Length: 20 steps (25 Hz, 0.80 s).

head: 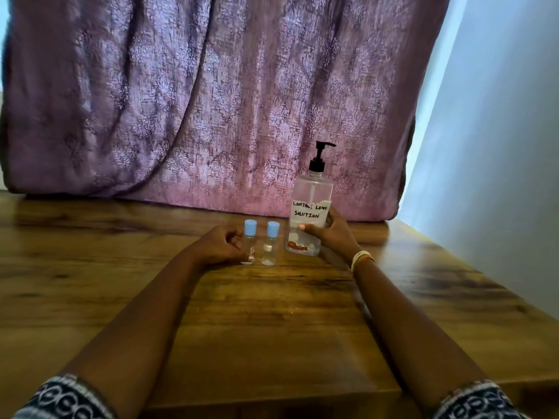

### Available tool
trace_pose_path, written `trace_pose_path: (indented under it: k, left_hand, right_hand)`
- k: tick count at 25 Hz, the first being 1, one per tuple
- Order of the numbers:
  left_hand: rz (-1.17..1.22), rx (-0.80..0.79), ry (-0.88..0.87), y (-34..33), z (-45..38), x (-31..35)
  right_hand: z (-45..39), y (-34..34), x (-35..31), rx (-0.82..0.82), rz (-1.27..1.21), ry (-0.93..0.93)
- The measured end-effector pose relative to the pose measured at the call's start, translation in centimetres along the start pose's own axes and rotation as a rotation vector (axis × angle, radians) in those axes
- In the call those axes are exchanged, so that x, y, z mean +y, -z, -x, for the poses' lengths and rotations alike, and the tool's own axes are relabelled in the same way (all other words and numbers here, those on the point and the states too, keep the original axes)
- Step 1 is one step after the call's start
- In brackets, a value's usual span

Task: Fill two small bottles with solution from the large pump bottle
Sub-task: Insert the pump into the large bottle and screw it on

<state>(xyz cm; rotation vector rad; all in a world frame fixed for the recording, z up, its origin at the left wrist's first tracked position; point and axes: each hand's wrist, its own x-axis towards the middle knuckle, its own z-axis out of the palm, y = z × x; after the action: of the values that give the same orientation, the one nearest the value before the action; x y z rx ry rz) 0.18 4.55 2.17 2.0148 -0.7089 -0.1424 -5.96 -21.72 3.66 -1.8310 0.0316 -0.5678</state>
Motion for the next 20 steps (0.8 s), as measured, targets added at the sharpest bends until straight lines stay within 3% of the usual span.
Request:
trace_pose_path:
  k: [4,8,12,15,20]
  left_hand:
    - [0.002,0.022,0.010,0.1,0.0,-0.3]
    - [0.021,0.040,-0.004,0.0,-0.1,-0.7]
    - [-0.035,0.071,-0.009,-0.1,-0.2,-1.0]
    - [-0.025,0.116,-0.019,-0.4,-0.3,-1.4]
    - [-0.041,0.202,-0.021,-1.2,-1.2,-2.1]
  right_hand:
    - [0.0,-1.1,0.5,0.029,0.006,-0.071]
    - [1.4,-0.2,-0.7,-0.215,0.358,-0.173]
    - [4.0,-1.5,-2.5,-0.259,0.454,-0.312]
    - [5.3,-4.7,-2.8,-0.321,0.461,-0.272]
    - [3.7,-8.5,-1.7,-0.098,0.559,-0.024]
